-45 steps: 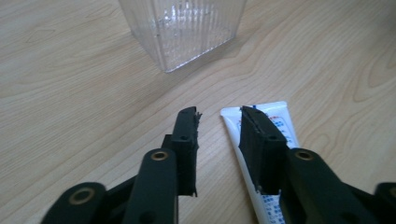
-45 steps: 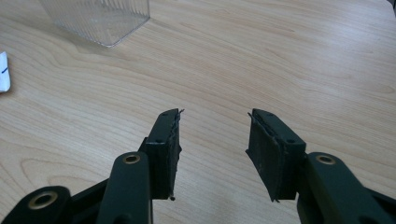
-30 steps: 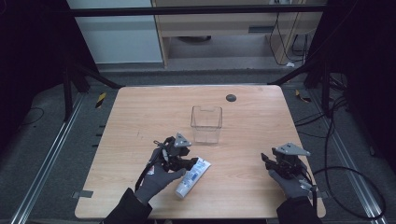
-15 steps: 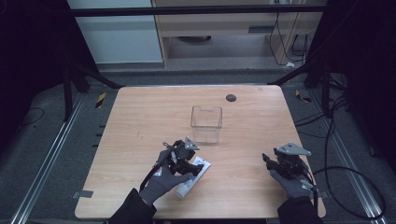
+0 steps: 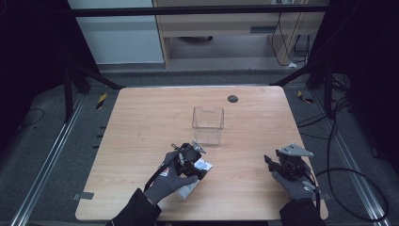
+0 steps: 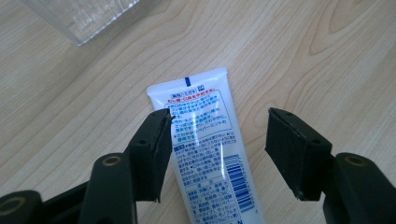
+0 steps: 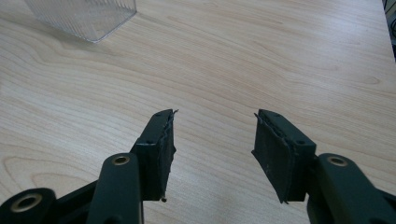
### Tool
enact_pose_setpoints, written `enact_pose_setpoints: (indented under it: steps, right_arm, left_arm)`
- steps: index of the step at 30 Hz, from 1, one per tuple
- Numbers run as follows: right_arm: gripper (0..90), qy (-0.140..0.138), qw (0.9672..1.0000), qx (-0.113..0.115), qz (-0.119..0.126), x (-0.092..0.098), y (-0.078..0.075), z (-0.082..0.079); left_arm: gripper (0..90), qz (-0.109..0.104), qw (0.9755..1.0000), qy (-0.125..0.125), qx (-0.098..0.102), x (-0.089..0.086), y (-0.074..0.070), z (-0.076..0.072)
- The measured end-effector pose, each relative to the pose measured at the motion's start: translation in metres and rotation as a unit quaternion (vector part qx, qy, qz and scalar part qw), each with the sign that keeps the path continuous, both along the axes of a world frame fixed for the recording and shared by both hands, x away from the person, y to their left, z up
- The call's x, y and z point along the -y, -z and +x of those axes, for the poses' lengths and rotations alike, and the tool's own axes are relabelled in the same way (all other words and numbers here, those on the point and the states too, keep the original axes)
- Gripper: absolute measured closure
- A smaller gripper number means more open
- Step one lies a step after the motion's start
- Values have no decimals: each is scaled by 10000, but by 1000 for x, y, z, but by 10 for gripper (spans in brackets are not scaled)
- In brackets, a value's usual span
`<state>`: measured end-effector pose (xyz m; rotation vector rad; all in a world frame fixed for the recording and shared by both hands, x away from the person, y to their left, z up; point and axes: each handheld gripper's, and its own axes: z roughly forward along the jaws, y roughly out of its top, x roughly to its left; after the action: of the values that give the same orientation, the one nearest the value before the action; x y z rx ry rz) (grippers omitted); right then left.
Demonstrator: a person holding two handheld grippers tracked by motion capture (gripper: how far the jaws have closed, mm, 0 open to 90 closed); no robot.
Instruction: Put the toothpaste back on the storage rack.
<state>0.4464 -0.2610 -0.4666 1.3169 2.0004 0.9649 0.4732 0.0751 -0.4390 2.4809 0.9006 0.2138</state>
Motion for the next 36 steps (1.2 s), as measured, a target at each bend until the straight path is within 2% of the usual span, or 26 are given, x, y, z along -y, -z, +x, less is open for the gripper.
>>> enact_pose_setpoints:
  steps: [8,16,36]
  right_arm:
    - [475,-3,10000,-52,3,-1,1,0]
    - [474,-27,9999,-105,1,-2,2,1]
    - [472,-59,9999,-122,-35,-3,3,3]
  left_arm:
    - [374,169,9997,-8,-162,6,13,5]
    - [362,273,9994,-51,-219,7,20,9]
    - [311,401,9978,-179,-502,8,32,19]
